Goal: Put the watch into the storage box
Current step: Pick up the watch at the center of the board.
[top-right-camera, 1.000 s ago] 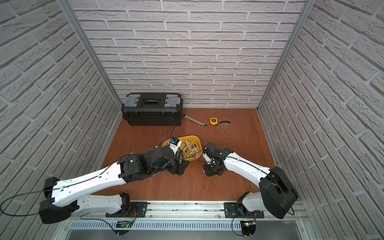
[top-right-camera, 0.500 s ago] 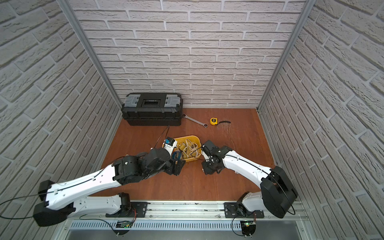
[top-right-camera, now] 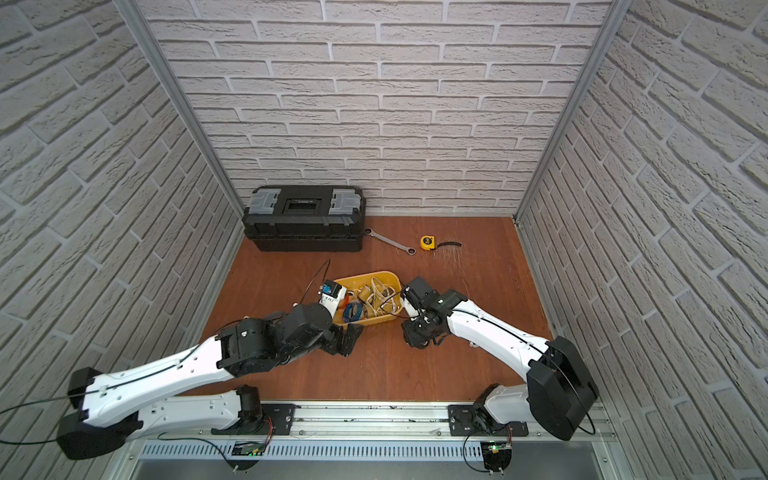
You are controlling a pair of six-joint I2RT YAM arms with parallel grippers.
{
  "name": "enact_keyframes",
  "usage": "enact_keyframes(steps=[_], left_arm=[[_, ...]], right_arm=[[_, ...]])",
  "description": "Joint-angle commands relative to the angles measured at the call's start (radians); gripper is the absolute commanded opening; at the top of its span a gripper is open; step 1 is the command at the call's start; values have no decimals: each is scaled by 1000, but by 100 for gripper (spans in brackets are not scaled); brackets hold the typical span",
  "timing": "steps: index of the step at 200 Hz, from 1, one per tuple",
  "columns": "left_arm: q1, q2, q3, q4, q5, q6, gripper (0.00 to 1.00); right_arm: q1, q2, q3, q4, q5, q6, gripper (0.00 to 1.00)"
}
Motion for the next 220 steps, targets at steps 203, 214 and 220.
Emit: enact_keyframes(steps=[203,214,220], left_arm=[[-5,-60,-57,2,-43,-40,98],[-5,-62,-57,2,-45,-40,98],[-4,-62,-58,2,-45,-40,98]], right_arm=[[8,3,109,-56,36,-23,2],[8,-19,132,-86,33,-24,2],[8,-29,146,-103,34,-24,2]])
